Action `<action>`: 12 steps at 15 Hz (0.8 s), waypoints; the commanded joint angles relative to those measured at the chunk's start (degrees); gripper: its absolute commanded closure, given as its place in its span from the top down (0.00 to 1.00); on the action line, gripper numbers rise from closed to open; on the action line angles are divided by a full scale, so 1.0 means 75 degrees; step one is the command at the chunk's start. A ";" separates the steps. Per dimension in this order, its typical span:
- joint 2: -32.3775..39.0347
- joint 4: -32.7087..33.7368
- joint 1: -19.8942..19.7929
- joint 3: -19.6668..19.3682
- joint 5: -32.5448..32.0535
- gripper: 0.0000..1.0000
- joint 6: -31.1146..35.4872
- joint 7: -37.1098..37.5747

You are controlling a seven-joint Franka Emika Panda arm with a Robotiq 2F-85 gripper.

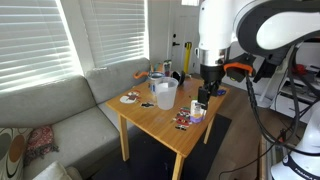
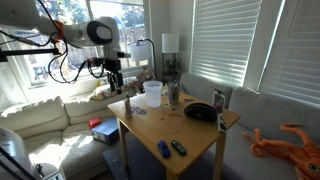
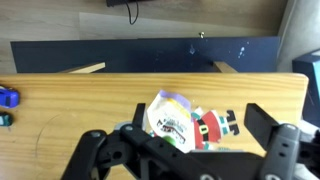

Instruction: Pick up the metallic cup and put it in the clear frost cold cup, remove the spoon from the metallic cup that is inside the clear frost cold cup and put it on the table

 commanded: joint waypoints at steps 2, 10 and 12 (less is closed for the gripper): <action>-0.0464 0.0785 -0.0275 -0.0121 -0.0191 1.00 0.0365 0.0606; -0.0390 0.0755 -0.0275 -0.0114 -0.0036 1.00 0.0293 0.0430; -0.0390 0.0755 -0.0275 -0.0114 -0.0036 1.00 0.0293 0.0430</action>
